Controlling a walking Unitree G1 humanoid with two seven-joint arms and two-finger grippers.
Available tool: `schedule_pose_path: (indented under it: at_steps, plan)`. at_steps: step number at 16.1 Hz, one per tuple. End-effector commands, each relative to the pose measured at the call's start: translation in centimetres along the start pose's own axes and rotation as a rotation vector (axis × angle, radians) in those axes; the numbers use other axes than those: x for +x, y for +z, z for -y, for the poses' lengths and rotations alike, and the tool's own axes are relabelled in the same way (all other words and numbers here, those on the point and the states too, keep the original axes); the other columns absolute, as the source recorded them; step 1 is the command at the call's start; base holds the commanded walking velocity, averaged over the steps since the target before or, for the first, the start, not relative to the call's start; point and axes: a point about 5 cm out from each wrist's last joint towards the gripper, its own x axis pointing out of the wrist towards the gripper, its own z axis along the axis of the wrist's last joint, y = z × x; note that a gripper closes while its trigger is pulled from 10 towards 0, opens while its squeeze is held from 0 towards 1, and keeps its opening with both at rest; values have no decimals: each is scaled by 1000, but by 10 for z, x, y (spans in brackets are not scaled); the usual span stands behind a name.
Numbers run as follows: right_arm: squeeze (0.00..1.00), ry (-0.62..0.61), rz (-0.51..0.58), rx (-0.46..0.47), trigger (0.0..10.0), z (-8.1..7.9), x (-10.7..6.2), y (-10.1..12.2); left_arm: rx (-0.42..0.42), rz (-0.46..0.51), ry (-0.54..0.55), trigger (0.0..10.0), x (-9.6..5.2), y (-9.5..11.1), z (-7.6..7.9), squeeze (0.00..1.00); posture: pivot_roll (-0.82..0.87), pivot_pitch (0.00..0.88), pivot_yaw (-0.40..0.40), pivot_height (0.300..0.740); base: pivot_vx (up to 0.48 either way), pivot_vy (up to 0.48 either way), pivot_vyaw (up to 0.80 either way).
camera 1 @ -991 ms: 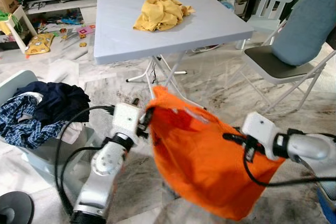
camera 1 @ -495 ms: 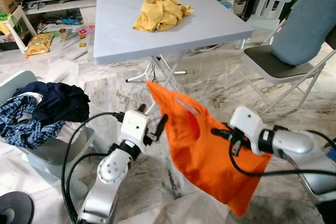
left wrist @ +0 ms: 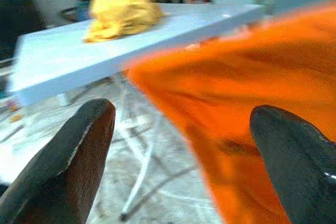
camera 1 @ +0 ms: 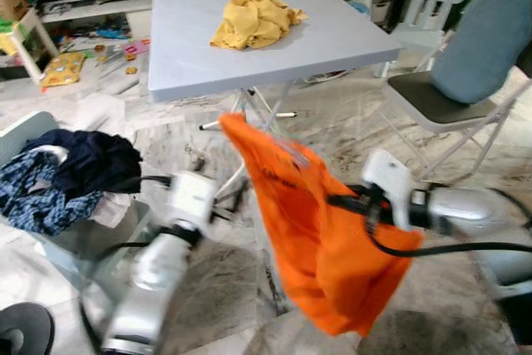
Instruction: Hang hanger
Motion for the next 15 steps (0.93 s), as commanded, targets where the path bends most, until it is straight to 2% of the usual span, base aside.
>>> schedule_pose_path:
  at_steps: [1, 2, 3, 4, 5, 6, 7, 8, 10, 11, 13, 15]
  plan:
    - [0, -68, 29, 48, 10000, 10, -11, 0, -12, -4, 44, 10000, -3, 2, -6, 1000, -144, 39, 14, 740, 0, 0, 0]
    - [0, -115, 49, 117, 10000, 12, -11, 0, -7, -16, 75, 10000, -6, 0, -8, 1000, -143, 39, 14, 740, 0, 0, 0]
    - [0, -145, 81, 243, 10000, 7, -8, -2, -59, -42, 138, 10000, -11, -4, -8, 1000, -140, 39, 16, 740, 0, 0, 0]
    - [0, -153, 92, 299, 10000, 3, -7, -4, -83, -50, 168, 10000, -13, -6, -8, 1000, -136, 39, 17, 740, 0, 0, 0]
    - [0, -137, 92, 398, 10000, -9, -3, -10, -107, -61, 201, 10000, -17, -8, -7, 1000, -133, 41, 21, 740, 0, 0, 0]
    - [0, -91, 70, 479, 10000, -27, -1, -17, -90, -63, 200, 10000, -19, -8, -5, 1000, -132, 44, 26, 740, 0, 0, 0]
    - [0, -20, 45, 521, 10000, -48, -3, -24, -50, -67, 181, 10000, -19, -7, -5, 1000, -133, 45, 30, 740, 0, 0, 0]
    - [0, 32, 43, 512, 10000, -56, -7, -23, -31, -71, 174, 10000, -19, -8, -9, 1000, -138, 46, 34, 740, 0, 0, 0]
    - [0, 110, 41, 488, 10000, -61, -24, -18, 4, -79, 172, 10000, -14, -9, -23, 592, -148, 43, 41, 740, 0, 0, 0]
    - [0, 121, 39, 481, 10000, -58, -30, -18, 10, -79, 171, 10000, -11, -9, -29, 0, -151, 42, 42, 740, 0, 0, 0]
    - [0, 189, 55, 445, 10000, -56, -48, -8, 13, -93, 123, 10000, -4, -10, -33, 0, -156, 38, 47, 740, 0, 0, 0]
    - [0, 262, 82, 425, 10000, -58, -58, 0, -12, -91, 61, 10000, -1, -10, -29, 0, -157, 35, 46, 740, 0, 0, 0]
